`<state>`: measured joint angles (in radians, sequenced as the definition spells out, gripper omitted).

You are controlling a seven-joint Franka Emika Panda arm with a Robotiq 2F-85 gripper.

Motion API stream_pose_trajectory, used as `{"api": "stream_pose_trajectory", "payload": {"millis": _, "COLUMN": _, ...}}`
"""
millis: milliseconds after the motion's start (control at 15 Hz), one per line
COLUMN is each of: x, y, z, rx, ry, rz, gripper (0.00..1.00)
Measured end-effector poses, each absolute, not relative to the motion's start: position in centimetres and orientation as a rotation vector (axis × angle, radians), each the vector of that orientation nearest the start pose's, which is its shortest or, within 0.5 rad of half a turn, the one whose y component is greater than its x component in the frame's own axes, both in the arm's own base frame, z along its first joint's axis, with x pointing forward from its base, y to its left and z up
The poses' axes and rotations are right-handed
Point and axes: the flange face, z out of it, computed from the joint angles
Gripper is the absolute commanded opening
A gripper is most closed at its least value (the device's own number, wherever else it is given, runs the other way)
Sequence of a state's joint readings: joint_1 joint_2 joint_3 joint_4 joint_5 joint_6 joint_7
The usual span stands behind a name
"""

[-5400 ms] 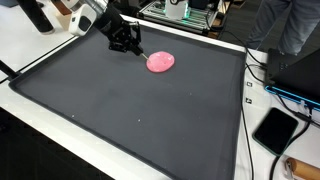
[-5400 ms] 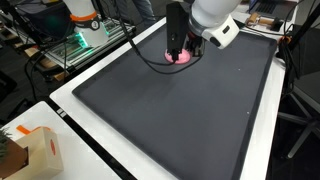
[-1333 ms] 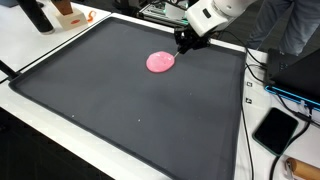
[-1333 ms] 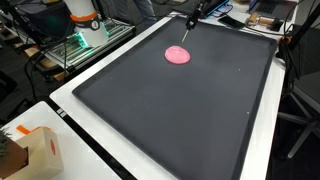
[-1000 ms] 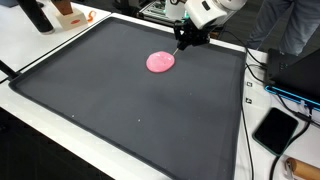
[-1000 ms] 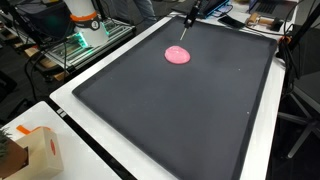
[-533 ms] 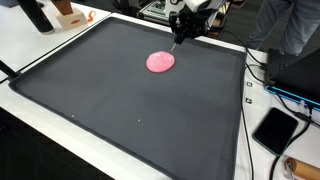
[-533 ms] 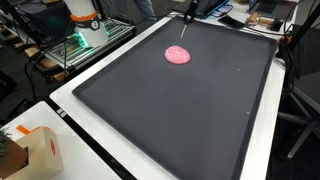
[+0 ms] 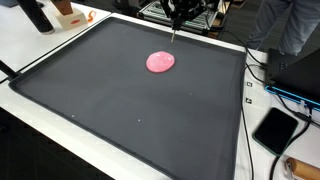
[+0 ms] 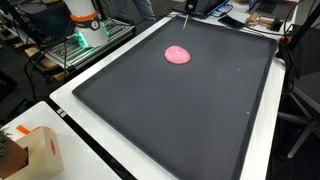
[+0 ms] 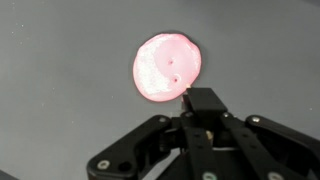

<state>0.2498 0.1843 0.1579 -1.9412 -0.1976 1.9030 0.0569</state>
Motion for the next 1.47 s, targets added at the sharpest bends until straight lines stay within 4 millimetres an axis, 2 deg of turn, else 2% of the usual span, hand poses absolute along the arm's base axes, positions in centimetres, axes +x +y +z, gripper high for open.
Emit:
{"api": "stream_pose_trajectory", "payload": {"millis": 333, "x": 53.7, "y": 18.4, "z": 41.1, "rx": -3.158, "ry": -0.795, "rz": 0.229, "gripper": 0.03}}
{"api": "stream_pose_trajectory", "payload": {"millis": 400, "x": 53.8, "y": 18.0, "z": 41.6, "rx": -3.144, "ry": -0.808, "rz": 0.218, "gripper": 0.13}}
{"api": "stream_pose_trajectory", "payload": {"millis": 600, "x": 54.1, "y": 16.8, "z": 42.6, "rx": -3.114, "ry": -0.852, "rz": 0.197, "gripper": 0.13}}
{"api": "stream_pose_trajectory", "payload": {"millis": 1000, "x": 54.1, "y": 16.7, "z": 42.6, "rx": -3.111, "ry": -0.858, "rz": 0.197, "gripper": 0.13}}
{"api": "stream_pose_trajectory", "payload": {"millis": 1067, "x": 54.1, "y": 16.7, "z": 42.6, "rx": -3.111, "ry": -0.858, "rz": 0.197, "gripper": 0.03}}
{"api": "stream_pose_trajectory", "payload": {"millis": 1200, "x": 54.1, "y": 16.7, "z": 42.6, "rx": -3.111, "ry": -0.857, "rz": 0.199, "gripper": 0.03}}
{"api": "stream_pose_trajectory", "payload": {"millis": 1467, "x": 54.6, "y": 15.0, "z": 40.9, "rx": -3.002, "ry": -0.829, "rz": 0.207, "gripper": 0.03}}
